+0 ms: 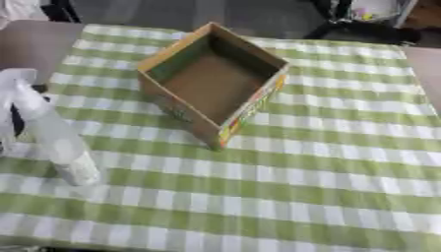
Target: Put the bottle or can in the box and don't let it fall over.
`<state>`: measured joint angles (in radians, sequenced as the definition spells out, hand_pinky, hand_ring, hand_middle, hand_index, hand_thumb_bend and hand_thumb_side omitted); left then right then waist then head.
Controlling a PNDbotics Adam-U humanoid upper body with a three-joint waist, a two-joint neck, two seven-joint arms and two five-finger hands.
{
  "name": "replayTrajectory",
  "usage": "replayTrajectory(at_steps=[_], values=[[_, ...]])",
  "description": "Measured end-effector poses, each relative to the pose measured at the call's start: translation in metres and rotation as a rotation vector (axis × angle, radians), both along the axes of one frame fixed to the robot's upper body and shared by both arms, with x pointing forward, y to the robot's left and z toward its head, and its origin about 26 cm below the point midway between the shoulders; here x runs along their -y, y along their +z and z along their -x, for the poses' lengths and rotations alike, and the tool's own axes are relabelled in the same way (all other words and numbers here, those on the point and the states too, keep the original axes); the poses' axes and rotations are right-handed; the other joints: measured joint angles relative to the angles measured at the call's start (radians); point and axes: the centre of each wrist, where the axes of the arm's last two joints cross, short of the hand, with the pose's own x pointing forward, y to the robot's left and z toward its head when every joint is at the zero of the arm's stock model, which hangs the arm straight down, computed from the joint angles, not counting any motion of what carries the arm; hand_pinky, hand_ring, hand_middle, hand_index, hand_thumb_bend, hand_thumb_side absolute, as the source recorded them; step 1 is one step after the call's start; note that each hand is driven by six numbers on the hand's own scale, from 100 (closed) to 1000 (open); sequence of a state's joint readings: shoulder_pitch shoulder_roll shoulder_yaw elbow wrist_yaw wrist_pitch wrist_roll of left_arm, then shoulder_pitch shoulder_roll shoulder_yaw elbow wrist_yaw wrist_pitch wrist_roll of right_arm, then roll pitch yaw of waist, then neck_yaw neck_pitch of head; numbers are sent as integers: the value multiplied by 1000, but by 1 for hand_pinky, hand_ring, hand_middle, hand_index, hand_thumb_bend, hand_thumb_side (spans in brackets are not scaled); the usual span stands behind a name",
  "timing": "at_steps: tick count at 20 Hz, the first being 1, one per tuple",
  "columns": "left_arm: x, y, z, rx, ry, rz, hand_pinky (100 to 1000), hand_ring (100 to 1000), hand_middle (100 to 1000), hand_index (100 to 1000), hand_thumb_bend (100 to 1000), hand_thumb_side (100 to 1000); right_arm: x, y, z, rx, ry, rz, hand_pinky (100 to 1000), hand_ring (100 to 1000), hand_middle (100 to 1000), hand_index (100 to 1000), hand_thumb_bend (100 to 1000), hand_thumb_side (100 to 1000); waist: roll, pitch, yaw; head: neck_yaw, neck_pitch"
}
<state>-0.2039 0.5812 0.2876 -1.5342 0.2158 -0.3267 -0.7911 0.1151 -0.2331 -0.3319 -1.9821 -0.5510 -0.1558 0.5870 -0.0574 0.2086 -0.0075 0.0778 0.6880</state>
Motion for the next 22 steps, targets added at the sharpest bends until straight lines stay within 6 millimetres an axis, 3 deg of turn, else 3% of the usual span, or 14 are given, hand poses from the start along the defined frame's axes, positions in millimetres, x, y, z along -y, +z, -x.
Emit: replayTrajectory(at_steps=[7, 13, 22], values=[[11, 1, -5, 27, -23, -23, 1000, 1000, 1000, 1000, 230, 605, 0, 0, 0, -4, 3, 0, 945, 1000, 1000, 1000, 100, 581, 0, 0, -4, 0, -4], [16, 4, -9, 48, -32, -38, 1000, 1000, 1000, 1000, 174, 603, 0, 0, 0, -7, 5, 1, 946, 1000, 1000, 1000, 100, 580, -1, 0, -9, 3, -5], [12, 18, 4, 87, -40, -9, 1000, 1000, 1000, 1000, 177, 590, -1, -1, 0, -11, 1, 0, 946, 1000, 1000, 1000, 100, 583, -1, 0, -5, -1, -5]])
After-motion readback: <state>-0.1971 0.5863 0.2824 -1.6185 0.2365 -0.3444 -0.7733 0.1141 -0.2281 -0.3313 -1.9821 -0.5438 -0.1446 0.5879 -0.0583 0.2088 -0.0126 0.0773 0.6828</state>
